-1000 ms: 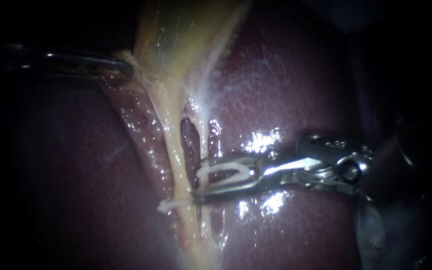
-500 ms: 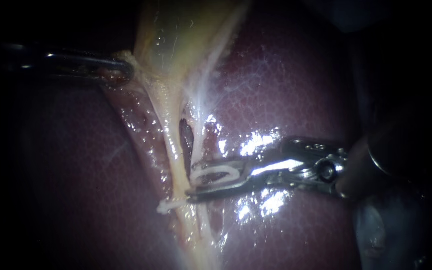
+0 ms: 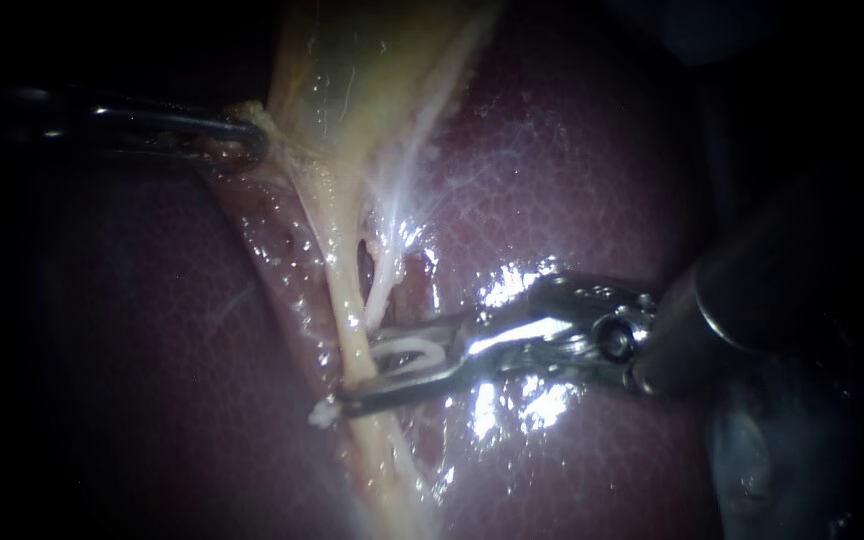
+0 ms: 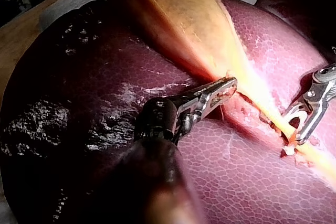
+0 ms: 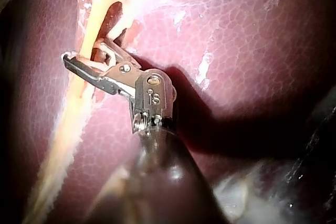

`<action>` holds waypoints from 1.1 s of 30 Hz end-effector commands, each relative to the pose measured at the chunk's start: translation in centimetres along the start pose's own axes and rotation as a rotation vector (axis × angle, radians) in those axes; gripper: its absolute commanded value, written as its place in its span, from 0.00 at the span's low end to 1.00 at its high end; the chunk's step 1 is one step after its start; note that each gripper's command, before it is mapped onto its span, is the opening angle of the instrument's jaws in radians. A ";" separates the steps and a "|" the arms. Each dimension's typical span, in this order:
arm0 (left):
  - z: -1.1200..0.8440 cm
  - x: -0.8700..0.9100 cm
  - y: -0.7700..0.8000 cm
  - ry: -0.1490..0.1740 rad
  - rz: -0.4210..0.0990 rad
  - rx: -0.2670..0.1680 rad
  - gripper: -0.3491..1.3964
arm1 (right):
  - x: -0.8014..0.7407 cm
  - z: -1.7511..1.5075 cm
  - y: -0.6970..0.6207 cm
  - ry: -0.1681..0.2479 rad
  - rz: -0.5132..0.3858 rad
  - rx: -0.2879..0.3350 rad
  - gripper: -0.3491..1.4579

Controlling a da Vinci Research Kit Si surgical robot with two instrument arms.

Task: Clipping second clip left tube

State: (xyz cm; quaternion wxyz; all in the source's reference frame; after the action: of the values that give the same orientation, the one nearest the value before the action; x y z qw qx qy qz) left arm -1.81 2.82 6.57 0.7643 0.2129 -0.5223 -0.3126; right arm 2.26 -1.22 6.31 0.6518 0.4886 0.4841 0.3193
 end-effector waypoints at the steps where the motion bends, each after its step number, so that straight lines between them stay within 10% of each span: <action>1: 0.00 0.00 0.00 0.000 0.000 0.000 0.00 | 0.01 0.01 -0.02 0.002 -0.002 0.010 0.45; 33: 0.01 0.01 0.00 0.000 0.000 -0.001 0.00 | 0.45 0.10 -0.72 0.093 0.029 0.177 0.35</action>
State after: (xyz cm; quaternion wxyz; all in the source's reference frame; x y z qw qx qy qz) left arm -1.82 2.82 6.59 0.7644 0.2125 -0.5223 -0.3127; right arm 2.46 -1.08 5.49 0.5778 0.5362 0.5331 0.3073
